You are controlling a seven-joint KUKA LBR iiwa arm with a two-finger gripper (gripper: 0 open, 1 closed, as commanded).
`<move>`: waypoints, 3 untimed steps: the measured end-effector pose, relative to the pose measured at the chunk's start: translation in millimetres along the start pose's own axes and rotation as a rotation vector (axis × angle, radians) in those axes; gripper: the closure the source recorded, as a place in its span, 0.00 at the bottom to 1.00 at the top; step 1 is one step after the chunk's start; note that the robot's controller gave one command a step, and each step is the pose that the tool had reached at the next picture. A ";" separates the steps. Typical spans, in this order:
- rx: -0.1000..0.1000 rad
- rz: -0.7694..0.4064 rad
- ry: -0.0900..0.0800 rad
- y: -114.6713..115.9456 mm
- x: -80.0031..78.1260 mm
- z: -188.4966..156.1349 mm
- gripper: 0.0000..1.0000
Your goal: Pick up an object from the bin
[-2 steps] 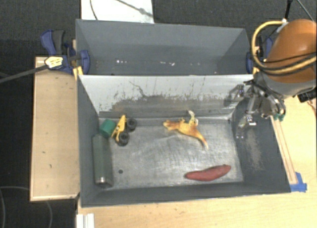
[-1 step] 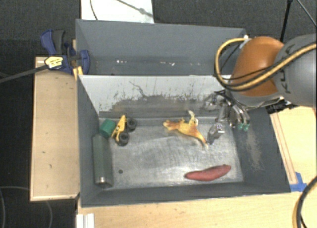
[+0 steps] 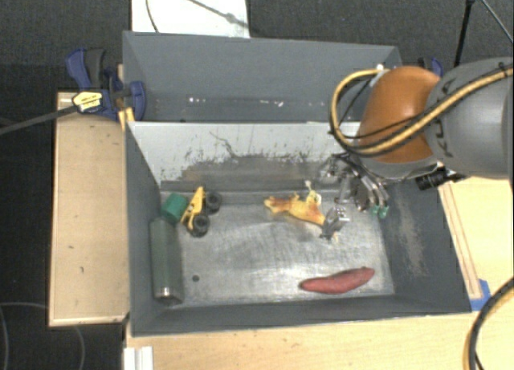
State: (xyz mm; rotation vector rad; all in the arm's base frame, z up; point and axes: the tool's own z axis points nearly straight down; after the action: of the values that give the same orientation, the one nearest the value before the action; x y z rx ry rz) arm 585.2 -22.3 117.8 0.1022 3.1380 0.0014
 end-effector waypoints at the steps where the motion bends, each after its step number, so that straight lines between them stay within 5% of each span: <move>1: -0.001 0.010 -0.004 25.2 -2.6 -18.3 0.00; 2: -0.001 0.053 -0.003 14.7 0.1 49.0 0.00; 3: -0.002 0.079 -0.007 14.5 -4.8 43.9 1.00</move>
Offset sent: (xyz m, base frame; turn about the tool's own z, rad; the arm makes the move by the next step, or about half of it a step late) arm -0.0004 0.0139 -0.0478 0.0558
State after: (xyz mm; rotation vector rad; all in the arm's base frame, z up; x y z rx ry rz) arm 591.0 -8.1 73.9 0.2259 3.1242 0.0037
